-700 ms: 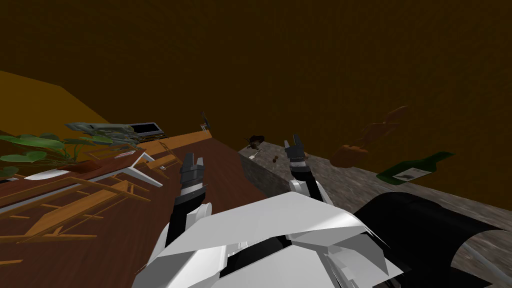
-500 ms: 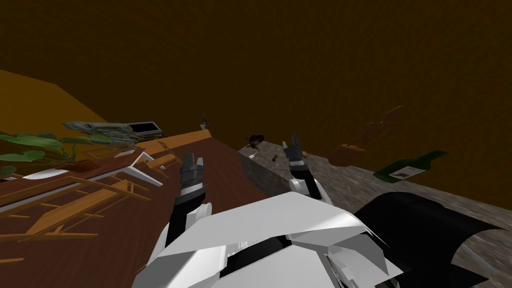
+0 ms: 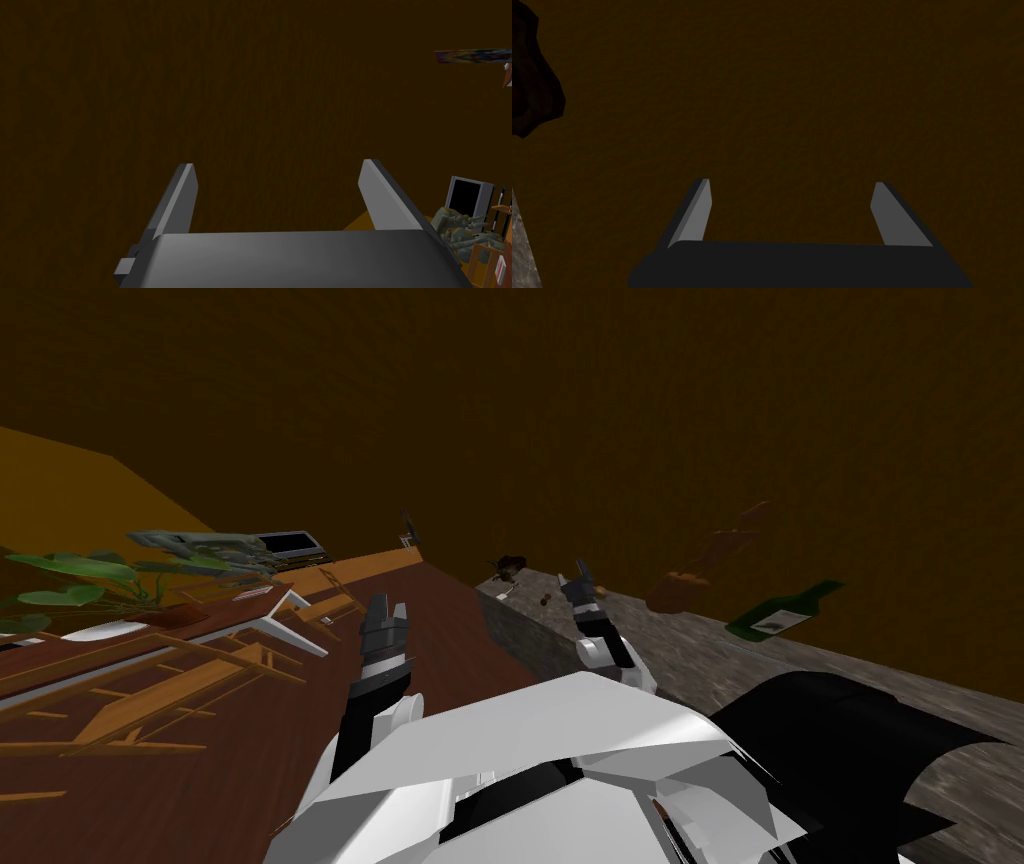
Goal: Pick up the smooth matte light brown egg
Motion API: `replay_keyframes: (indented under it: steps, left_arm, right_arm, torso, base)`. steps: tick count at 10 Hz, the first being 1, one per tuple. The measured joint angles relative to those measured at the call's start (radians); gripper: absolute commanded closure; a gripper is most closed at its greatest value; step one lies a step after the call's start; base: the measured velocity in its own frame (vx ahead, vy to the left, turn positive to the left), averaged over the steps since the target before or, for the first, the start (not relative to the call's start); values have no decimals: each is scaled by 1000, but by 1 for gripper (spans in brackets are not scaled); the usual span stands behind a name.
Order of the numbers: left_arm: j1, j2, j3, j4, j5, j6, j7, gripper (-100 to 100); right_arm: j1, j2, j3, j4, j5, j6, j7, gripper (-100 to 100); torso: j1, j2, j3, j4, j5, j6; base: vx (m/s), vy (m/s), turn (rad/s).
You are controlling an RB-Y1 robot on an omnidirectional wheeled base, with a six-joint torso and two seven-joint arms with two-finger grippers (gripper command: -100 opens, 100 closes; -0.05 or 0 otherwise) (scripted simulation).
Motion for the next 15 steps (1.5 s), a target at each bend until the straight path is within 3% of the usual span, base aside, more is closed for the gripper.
replay_keyframes:
  steps: [9,15]
  left_arm:
    - [0,0,0,0,0,0,0,0]
    - [0,0,0,0,0,0,0,0]
  right_arm:
    - [-120,-100,-30,167,-170,153,-223,-100]
    - [-207,-166,-53,274,-289,281,-371,-100]
  torso:
    - [1,-3,-2,-1,0,0]
    - [1,-3,-2,-1,0,0]
  base:
    - [-56,-3,0]
    - [-41,-7,7]
